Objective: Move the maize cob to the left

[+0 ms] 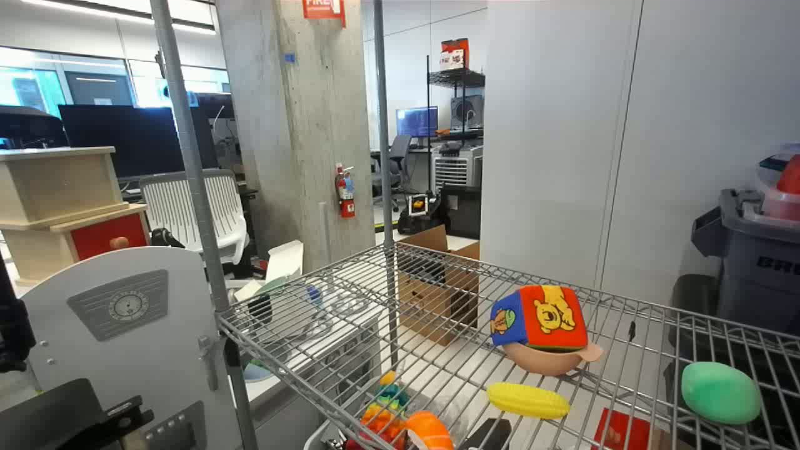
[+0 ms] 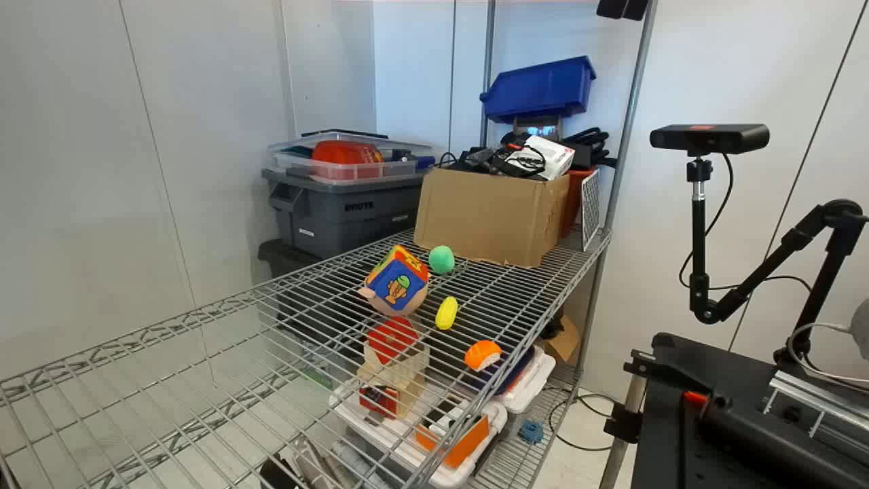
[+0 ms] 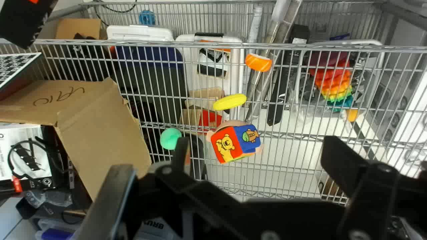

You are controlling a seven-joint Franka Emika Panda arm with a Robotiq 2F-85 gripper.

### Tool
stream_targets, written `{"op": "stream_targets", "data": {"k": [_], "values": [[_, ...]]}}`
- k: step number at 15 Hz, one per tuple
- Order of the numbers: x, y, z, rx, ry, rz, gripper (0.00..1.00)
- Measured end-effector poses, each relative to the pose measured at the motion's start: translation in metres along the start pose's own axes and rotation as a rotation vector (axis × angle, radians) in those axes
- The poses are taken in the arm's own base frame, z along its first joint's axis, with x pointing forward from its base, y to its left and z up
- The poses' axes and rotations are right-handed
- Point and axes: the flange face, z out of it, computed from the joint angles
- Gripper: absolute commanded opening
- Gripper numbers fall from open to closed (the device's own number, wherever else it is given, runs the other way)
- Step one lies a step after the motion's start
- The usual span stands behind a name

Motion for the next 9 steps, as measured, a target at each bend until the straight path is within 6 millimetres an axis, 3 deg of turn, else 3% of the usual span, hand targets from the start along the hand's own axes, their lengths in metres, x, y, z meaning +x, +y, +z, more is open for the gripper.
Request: {"op": "stream_targets", "data": {"k": [9], "values": [[-0.003, 0.002, 0.008, 0.006, -0.017, 0.007, 1.00]]}}
